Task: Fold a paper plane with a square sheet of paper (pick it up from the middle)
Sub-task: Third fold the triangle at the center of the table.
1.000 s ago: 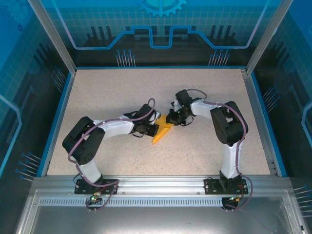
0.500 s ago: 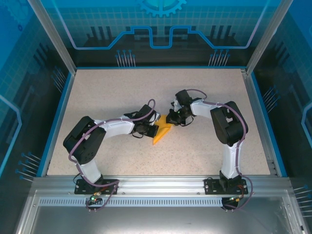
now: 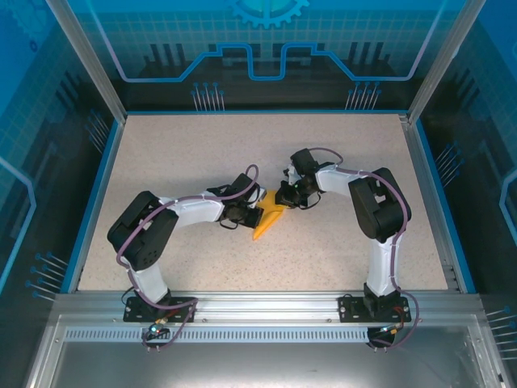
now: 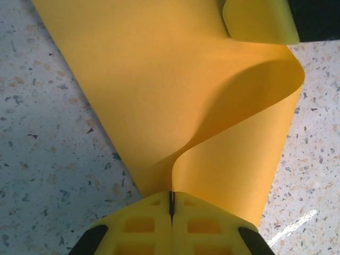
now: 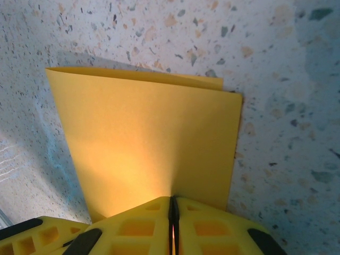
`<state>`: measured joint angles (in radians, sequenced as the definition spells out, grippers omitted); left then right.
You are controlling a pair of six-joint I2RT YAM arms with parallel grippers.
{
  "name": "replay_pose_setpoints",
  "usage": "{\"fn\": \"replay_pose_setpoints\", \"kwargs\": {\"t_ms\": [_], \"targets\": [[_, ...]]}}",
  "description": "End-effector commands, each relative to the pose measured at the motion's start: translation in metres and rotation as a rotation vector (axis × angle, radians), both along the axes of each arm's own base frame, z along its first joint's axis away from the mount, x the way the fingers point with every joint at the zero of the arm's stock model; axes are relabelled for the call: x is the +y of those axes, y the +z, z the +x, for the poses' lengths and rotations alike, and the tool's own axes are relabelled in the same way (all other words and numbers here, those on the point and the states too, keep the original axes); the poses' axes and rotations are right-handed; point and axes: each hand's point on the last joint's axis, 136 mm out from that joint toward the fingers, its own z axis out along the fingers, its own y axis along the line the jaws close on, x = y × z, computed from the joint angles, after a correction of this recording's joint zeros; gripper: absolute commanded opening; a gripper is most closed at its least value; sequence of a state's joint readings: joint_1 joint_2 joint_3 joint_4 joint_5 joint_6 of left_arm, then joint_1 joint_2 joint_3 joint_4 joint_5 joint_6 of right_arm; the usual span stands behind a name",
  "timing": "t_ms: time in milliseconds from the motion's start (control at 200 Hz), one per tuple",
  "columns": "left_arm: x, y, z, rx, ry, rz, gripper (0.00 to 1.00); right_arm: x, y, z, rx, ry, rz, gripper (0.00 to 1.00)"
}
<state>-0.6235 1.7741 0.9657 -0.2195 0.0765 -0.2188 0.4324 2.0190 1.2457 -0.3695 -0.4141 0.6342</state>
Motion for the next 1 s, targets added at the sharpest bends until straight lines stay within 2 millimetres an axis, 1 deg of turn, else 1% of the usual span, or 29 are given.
{"fn": "replay_pose_setpoints", "kwargs": {"t_ms": [0, 170, 330, 420, 515, 605, 635, 650, 705, 720, 815, 910, 920, 995], "targets": [[0.007, -0.013, -0.006, 0.047, 0.027, 0.009, 0.00, -0.004, 0.000, -0.013, 0.028, 0.008, -0.044, 0.11], [0.009, -0.011, -0.008, 0.041, 0.031, 0.011, 0.00, -0.002, 0.019, -0.005, -0.019, 0.004, -0.019, 0.13], [0.006, -0.008, -0.005, 0.036, 0.025, 0.000, 0.00, 0.003, 0.018, -0.005, -0.004, 0.013, 0.003, 0.11], [0.006, -0.007, -0.005, 0.037, 0.027, -0.003, 0.00, 0.001, 0.023, -0.005, -0.020, 0.001, 0.001, 0.11], [0.007, -0.007, -0.006, 0.035, 0.026, 0.001, 0.00, -0.007, 0.034, -0.006, -0.057, -0.023, -0.005, 0.12], [0.008, -0.006, -0.006, 0.033, 0.029, 0.000, 0.00, -0.012, 0.041, -0.013, -0.080, -0.054, 0.011, 0.12], [0.008, -0.006, -0.007, 0.033, 0.028, -0.001, 0.00, -0.010, 0.043, -0.016, -0.083, -0.059, 0.032, 0.12], [0.008, -0.006, -0.007, 0.031, 0.028, -0.002, 0.00, -0.009, 0.047, -0.016, -0.093, -0.060, 0.048, 0.12], [0.007, -0.006, -0.007, 0.033, 0.030, -0.005, 0.00, -0.005, 0.047, -0.025, -0.092, -0.062, 0.086, 0.11], [0.007, -0.006, -0.007, 0.034, 0.030, -0.006, 0.00, -0.002, 0.050, -0.026, -0.098, -0.060, 0.101, 0.11], [0.006, -0.006, -0.007, 0.034, 0.030, -0.009, 0.00, 0.007, 0.050, -0.040, -0.091, -0.072, 0.156, 0.08], [0.006, -0.006, -0.007, 0.035, 0.030, -0.009, 0.00, 0.024, 0.054, -0.050, -0.104, -0.077, 0.221, 0.07], [0.006, -0.006, -0.006, 0.036, 0.031, -0.010, 0.00, 0.023, 0.048, -0.055, -0.089, -0.081, 0.217, 0.07], [0.006, -0.007, -0.008, 0.039, 0.028, -0.008, 0.00, 0.035, 0.044, -0.065, -0.082, -0.087, 0.253, 0.06]]}}
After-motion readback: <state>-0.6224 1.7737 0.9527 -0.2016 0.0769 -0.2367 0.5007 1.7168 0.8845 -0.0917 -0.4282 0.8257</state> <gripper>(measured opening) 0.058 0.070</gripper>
